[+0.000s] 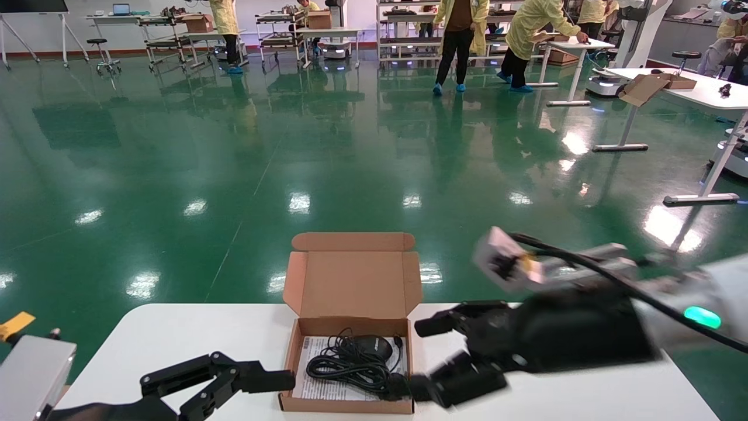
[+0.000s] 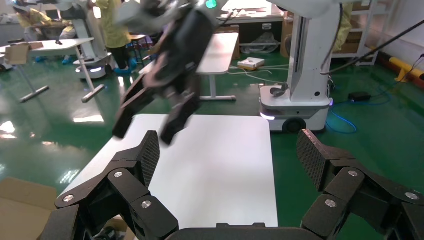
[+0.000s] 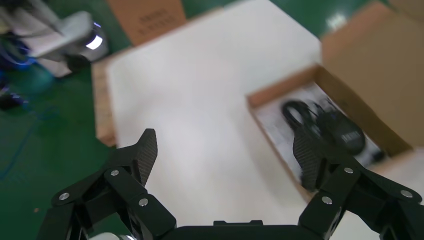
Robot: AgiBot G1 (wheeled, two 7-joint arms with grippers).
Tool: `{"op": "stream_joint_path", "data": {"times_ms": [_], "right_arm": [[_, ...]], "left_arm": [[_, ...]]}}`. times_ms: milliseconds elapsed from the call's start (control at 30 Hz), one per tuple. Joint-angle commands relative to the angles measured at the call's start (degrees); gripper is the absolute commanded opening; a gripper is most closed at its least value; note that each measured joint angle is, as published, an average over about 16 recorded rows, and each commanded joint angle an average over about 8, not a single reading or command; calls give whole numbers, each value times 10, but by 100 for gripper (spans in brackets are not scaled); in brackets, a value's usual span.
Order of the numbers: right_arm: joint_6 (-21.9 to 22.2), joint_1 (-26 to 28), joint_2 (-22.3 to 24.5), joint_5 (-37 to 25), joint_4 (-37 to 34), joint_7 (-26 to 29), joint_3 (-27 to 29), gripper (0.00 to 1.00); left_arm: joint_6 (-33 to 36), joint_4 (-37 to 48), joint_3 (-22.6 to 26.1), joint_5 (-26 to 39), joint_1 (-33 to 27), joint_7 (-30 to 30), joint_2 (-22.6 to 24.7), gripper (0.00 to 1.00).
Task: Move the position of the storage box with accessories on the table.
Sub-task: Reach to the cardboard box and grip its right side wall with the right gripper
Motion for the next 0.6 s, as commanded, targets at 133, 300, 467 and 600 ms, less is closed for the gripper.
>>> {"op": "stream_joint_path", "data": {"times_ms": [133,300,467,600], "right_arm": [[51,49,-74,-70,-134,-13,-43,100],[163,46,-129,-115,-237,-37,-62,100],[244,31,-163,-124,-297,-49,-63,100],[274,24,-179,-119,-328,-54,-58,100]], "left_arm": [[0,0,0,0,0,0,0,100],[0,0,0,0,0,0,0,100],[0,0,0,0,0,0,0,100],[0,0,0,0,0,0,0,100]]}}
